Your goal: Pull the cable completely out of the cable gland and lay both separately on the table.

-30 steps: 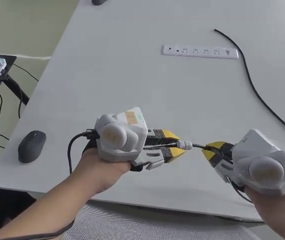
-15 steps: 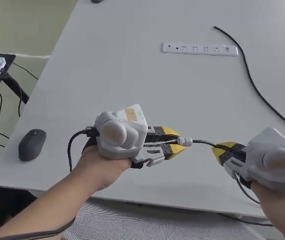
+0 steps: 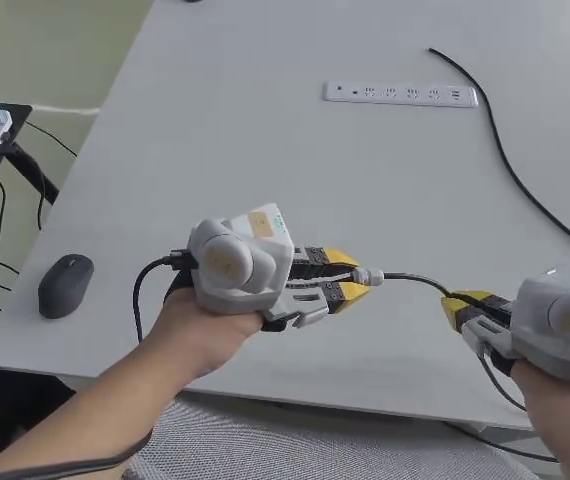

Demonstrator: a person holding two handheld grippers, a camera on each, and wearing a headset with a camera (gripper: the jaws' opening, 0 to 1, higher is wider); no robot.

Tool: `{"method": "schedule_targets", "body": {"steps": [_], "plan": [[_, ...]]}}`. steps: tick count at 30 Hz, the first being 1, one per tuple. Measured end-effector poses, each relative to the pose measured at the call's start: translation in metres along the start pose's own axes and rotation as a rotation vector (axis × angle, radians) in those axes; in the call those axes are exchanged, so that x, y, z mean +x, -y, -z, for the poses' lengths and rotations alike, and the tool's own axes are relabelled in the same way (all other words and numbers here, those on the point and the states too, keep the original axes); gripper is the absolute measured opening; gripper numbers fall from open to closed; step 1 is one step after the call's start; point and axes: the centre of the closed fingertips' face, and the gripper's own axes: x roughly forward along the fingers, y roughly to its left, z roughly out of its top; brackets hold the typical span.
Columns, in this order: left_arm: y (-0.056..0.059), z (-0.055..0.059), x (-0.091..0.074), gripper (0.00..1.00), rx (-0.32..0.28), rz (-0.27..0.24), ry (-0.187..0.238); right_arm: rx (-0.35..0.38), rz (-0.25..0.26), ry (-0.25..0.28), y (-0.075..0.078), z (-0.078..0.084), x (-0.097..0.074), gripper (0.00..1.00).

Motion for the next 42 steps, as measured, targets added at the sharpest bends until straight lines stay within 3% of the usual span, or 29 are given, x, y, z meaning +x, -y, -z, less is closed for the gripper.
{"method": "schedule_targets", "body": {"steps": [6, 16, 23, 35, 42], "plan": [[0.001, 0.0, 0.0, 0.15, 0.001, 0.001, 0.0, 0.042, 0.003, 0.003, -0.001, 0.002, -0.001, 0.0], [-0.001, -0.001, -0.002, 0.15, 0.0, -0.009, 0.005, 0.026, 0.002, 0.005, -0.003, 0.001, -0.002, 0.0], [-0.003, -0.002, -0.004, 0.15, 0.001, -0.014, 0.009, -0.077, 0.003, 0.023, -0.005, -0.004, -0.006, 0.01], [-0.008, -0.003, -0.008, 0.15, -0.003, -0.024, 0.016, -0.115, -0.014, 0.018, -0.012, -0.002, -0.008, 0.02], [-0.005, -0.003, -0.007, 0.15, -0.001, -0.018, 0.015, -0.186, -0.02, 0.039, -0.019, -0.014, -0.014, 0.09]]}}
